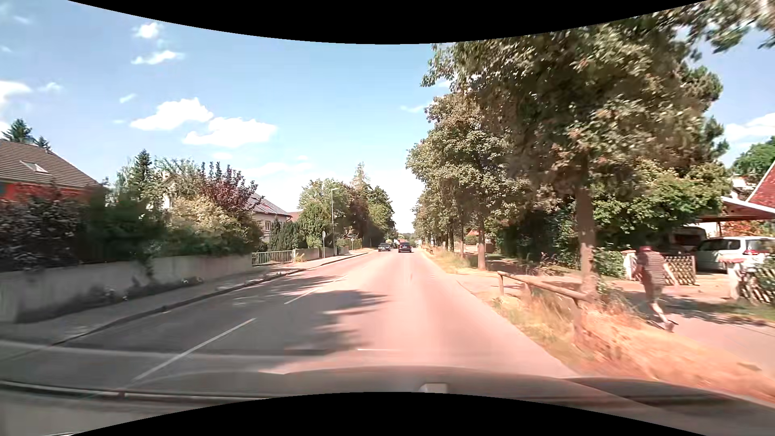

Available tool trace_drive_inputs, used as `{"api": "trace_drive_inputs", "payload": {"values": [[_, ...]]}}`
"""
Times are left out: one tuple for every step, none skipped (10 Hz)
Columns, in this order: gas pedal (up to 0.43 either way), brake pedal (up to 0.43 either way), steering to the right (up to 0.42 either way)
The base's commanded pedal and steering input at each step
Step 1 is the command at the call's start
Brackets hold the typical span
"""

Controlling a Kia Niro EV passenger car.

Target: Follow the waypoints while adhering to traffic rules and regulations

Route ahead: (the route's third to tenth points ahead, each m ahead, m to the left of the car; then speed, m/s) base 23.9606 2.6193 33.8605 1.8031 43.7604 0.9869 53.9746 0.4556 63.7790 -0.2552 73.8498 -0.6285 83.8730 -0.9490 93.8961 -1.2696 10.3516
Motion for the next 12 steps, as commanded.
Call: {"api": "trace_drive_inputs", "payload": {"values": [[0.118,0.000,-0.011],[0.118,0.000,-0.010],[0.118,0.000,-0.008],[0.118,0.000,-0.006],[0.118,0.000,-0.003],[0.118,0.000,-0.002],[0.118,0.000,-0.001],[0.118,0.000,0.000],[0.118,0.000,0.003],[0.118,0.000,0.003],[0.118,0.000,0.003],[0.118,0.000,0.003]]}}
